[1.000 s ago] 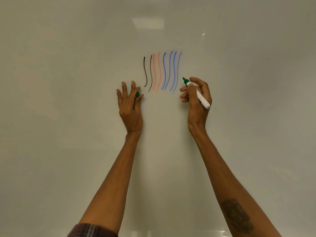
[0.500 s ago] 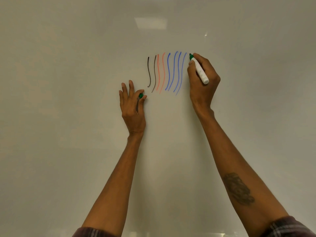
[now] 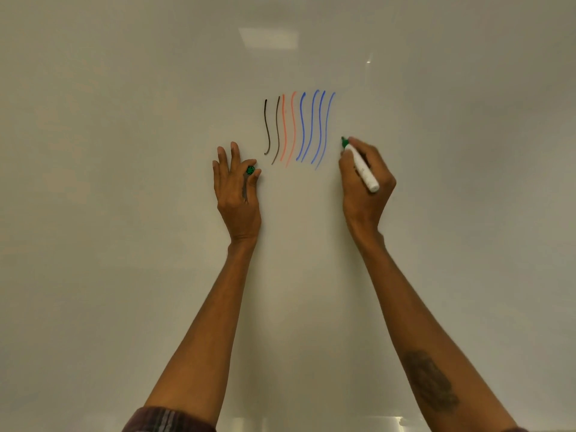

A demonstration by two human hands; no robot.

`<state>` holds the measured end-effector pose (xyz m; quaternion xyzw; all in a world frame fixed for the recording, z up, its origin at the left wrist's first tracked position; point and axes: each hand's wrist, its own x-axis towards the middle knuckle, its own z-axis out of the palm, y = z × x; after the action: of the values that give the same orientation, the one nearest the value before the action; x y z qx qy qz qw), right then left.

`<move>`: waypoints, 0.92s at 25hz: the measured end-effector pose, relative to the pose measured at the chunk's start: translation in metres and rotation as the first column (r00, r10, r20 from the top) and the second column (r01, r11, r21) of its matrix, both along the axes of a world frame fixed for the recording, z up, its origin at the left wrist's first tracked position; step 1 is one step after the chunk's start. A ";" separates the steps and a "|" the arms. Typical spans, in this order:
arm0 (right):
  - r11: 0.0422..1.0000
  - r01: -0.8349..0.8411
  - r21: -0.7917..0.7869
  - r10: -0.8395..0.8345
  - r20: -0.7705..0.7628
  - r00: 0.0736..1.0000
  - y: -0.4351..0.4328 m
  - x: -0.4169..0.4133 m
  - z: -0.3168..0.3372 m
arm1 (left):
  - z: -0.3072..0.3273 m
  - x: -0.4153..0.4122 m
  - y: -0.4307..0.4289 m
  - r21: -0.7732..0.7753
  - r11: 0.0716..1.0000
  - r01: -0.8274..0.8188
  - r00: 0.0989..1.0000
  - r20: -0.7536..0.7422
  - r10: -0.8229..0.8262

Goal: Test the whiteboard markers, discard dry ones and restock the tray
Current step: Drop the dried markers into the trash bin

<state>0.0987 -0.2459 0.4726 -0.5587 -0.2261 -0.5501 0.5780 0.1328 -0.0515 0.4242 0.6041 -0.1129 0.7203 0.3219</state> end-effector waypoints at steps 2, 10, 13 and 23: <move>1.000 0.014 0.025 -0.016 0.041 0.999 -0.005 0.002 0.030 | 0.000 0.000 0.001 0.002 1.000 -0.005 1.000 0.001 0.005; 0.958 0.232 -0.170 -0.213 0.121 0.970 -0.012 0.010 -0.002 | -0.001 0.000 0.000 -0.005 1.000 -0.002 1.000 -0.002 0.002; 0.974 0.148 -0.170 -0.146 0.026 0.989 -0.007 0.002 -0.048 | 0.000 -0.003 -0.001 -0.019 1.000 0.022 1.000 -0.021 -0.023; 0.657 -0.615 0.437 0.754 -0.366 0.545 0.042 -0.036 -0.098 | -0.028 -0.061 0.000 -0.296 0.920 0.255 0.939 -0.152 -0.309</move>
<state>0.0625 -0.2036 0.3746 -0.4699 -0.1896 -0.1298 0.8523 0.0713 -0.0517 0.3964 0.5993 -0.0668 0.6116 0.5121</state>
